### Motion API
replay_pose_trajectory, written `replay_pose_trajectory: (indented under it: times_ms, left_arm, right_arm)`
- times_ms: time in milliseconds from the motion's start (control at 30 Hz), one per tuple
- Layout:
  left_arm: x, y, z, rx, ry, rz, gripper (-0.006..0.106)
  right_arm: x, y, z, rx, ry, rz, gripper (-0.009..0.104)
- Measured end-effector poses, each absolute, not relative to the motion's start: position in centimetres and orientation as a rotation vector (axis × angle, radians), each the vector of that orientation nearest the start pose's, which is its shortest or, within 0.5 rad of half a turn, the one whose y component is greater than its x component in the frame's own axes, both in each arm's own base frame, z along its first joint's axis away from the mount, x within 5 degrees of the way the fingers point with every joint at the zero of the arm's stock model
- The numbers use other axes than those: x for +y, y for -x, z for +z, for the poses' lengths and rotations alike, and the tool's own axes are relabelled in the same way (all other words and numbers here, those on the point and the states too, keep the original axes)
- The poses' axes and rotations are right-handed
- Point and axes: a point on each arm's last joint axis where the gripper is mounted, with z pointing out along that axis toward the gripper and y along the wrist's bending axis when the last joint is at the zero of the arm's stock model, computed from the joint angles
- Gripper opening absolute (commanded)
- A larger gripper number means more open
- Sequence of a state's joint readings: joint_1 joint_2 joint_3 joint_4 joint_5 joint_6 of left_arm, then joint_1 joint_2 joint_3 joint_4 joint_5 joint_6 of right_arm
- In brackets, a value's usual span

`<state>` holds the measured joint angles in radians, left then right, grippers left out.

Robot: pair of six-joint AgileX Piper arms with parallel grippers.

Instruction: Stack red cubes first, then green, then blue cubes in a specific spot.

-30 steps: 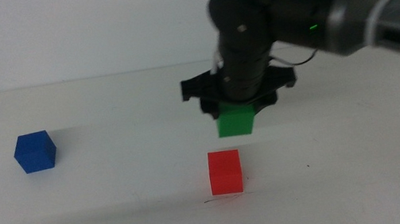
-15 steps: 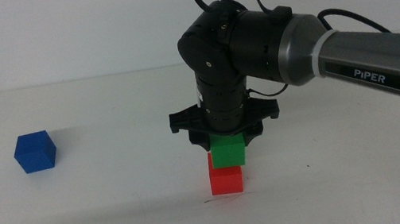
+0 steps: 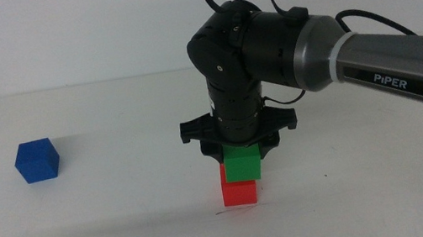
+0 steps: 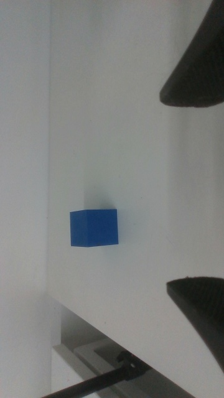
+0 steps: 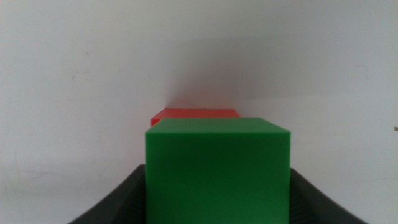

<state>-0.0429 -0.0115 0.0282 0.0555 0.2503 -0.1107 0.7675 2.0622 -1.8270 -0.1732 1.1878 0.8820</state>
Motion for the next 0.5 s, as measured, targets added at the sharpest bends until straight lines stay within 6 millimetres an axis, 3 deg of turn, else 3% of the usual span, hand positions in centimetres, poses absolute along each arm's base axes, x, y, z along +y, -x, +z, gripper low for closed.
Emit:
replay_pose_trajectory:
  times_ms: [500]
  left_arm:
    - [-0.11, -5.53, 18.16, 1.751, 0.022, -0.061, 0.094]
  right_arm:
    - [30.25, -32.37, 24.72, 2.853, -0.076, 0.099, -0.001]
